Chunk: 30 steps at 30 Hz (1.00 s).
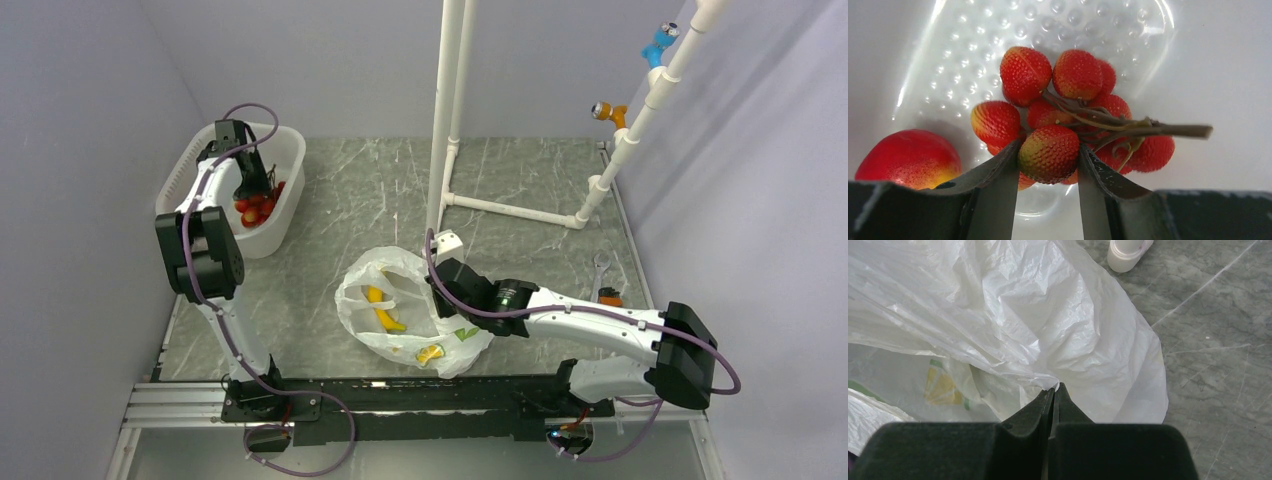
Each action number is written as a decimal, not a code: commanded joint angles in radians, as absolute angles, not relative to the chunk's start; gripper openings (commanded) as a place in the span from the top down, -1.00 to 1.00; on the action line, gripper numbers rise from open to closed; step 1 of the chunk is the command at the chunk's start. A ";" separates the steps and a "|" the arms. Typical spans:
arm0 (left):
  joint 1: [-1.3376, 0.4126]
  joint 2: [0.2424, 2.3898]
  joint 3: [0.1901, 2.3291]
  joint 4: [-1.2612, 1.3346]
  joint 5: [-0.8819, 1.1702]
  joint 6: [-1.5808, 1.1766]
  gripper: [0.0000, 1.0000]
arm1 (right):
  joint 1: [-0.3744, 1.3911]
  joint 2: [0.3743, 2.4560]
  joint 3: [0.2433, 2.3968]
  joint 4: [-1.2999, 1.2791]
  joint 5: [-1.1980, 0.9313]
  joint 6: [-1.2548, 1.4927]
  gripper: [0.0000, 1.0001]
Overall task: Take the fake fruits out of the plastic bag
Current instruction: Place the fake fruit in the bin.
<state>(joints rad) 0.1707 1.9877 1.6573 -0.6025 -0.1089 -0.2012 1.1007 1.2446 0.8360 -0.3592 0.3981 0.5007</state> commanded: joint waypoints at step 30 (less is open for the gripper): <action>0.175 1.763 1.614 -0.586 -0.089 -0.196 -0.98 | 1.097 1.217 0.790 -0.265 0.344 0.483 1.00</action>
<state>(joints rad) 0.1734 1.8519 1.6421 -0.6262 -0.0765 -0.1886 1.1007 1.2125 0.7990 -0.3241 0.3641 0.4995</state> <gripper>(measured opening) 0.994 0.007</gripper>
